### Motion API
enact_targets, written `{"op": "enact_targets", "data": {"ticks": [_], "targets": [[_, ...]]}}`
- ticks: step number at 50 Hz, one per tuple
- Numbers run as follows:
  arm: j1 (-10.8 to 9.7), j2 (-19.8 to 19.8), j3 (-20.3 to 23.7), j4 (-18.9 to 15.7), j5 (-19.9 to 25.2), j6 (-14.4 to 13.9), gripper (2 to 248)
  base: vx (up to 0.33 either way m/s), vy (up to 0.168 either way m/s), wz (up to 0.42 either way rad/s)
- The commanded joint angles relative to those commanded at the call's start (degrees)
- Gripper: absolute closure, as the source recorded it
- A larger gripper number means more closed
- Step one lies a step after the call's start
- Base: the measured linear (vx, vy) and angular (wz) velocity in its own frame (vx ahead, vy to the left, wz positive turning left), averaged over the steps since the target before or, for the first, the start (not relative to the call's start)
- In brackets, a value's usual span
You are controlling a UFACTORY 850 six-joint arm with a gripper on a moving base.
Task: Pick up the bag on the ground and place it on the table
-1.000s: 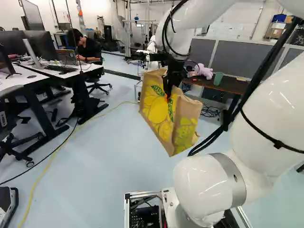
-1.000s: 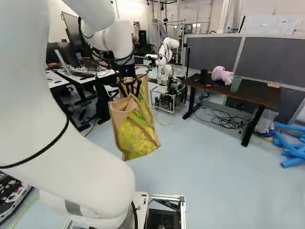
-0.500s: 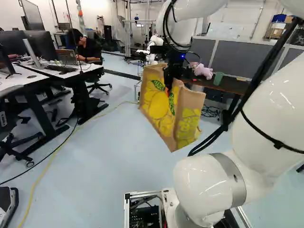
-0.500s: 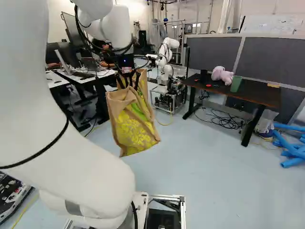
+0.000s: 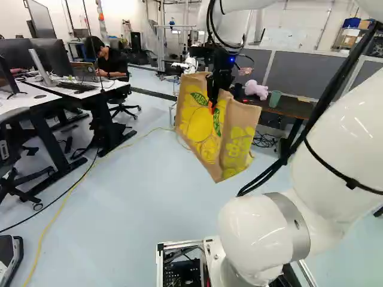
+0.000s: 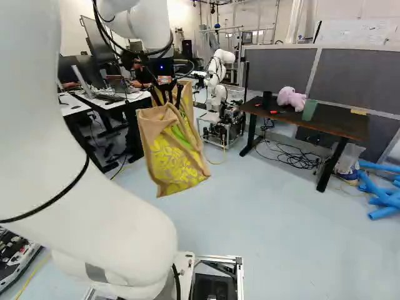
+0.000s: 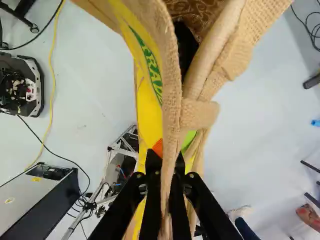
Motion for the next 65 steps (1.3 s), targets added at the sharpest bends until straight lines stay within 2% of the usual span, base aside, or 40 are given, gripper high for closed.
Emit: {"op": "enact_targets", "data": {"ticks": [46,65], "targets": [[0.0,0.0,-0.1,0.0,0.0,0.0,228,0.0,0.0,0.0],[0.0,0.0,-0.1,0.0,0.0,0.0,228,-0.006,-0.031,-0.181]]}}
